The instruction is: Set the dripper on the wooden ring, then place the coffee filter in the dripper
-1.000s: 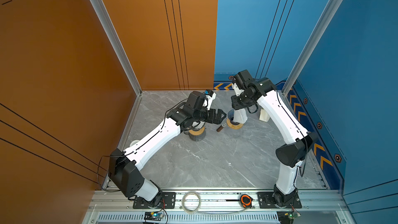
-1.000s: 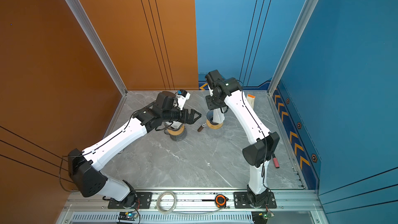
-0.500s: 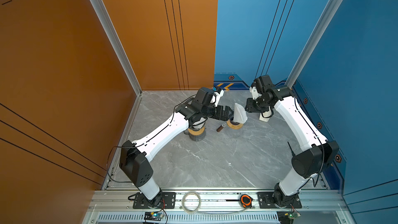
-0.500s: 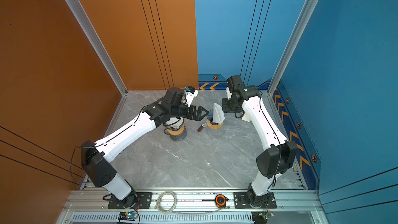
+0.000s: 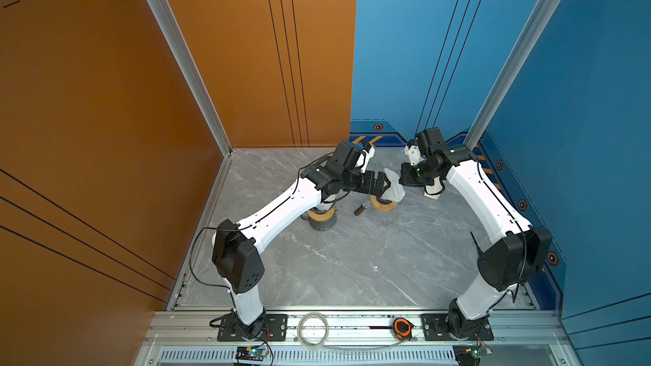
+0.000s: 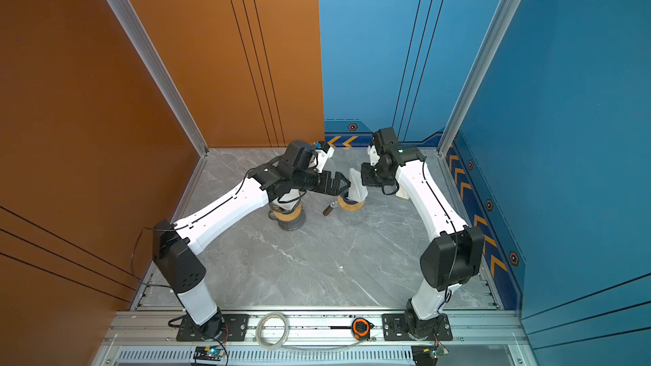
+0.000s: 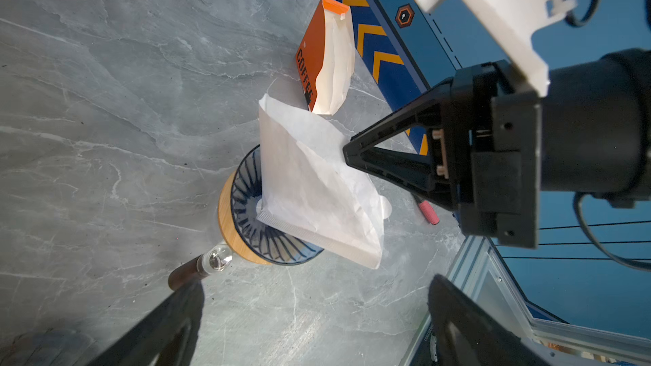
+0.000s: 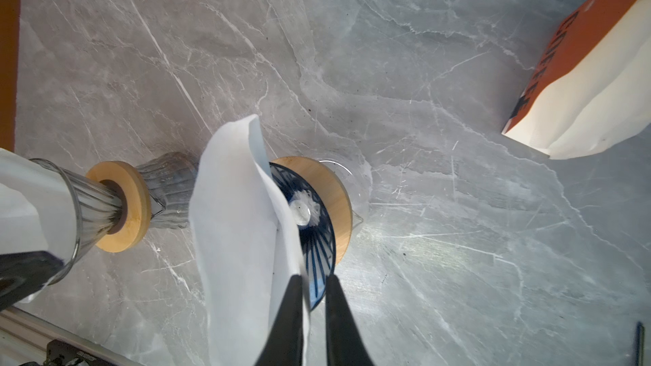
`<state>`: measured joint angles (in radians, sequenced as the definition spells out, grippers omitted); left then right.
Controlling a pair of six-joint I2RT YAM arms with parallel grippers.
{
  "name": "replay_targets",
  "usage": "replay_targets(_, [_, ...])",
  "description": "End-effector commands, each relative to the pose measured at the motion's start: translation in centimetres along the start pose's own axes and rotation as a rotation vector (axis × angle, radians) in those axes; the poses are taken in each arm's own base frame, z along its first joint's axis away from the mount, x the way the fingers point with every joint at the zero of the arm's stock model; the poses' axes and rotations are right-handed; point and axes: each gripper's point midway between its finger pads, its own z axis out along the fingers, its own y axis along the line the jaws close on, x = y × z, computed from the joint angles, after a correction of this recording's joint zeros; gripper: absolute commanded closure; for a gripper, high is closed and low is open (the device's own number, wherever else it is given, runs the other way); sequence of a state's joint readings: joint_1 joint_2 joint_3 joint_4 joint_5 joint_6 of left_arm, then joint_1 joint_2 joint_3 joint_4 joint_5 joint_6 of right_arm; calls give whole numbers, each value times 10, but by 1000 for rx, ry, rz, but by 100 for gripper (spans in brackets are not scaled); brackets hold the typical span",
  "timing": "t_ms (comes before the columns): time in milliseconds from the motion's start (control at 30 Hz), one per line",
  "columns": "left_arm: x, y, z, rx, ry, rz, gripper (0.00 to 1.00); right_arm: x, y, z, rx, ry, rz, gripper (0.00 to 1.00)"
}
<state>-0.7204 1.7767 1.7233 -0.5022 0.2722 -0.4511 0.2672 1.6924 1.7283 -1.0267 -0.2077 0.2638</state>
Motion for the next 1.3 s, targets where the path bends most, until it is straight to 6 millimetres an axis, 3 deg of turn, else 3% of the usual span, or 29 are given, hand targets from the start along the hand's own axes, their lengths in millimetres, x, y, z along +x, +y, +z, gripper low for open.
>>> replay_targets(0, [-2,1,2,-25,12,-20,1,0,5,0,-25,-9,-3,93])
replay_targets(200, [-4,6,6,-40,12,-46,4,1,12,-3,-28,-18,-18,100])
replay_targets(467, [-12,16,7,-53,0,-86,9,-1,25,-14,-26,-53,-41,100])
replay_targets(767, [-10,17,15,-49,19,-91,12,6,37,-3,2,-35,-48,100])
replay_targets(833, [-8,19,18,-52,27,-92,19,6,36,-2,20,-37,-42,100])
replay_targets(1267, [0,33,36,-71,62,-144,31,6,40,5,43,-72,-6,100])
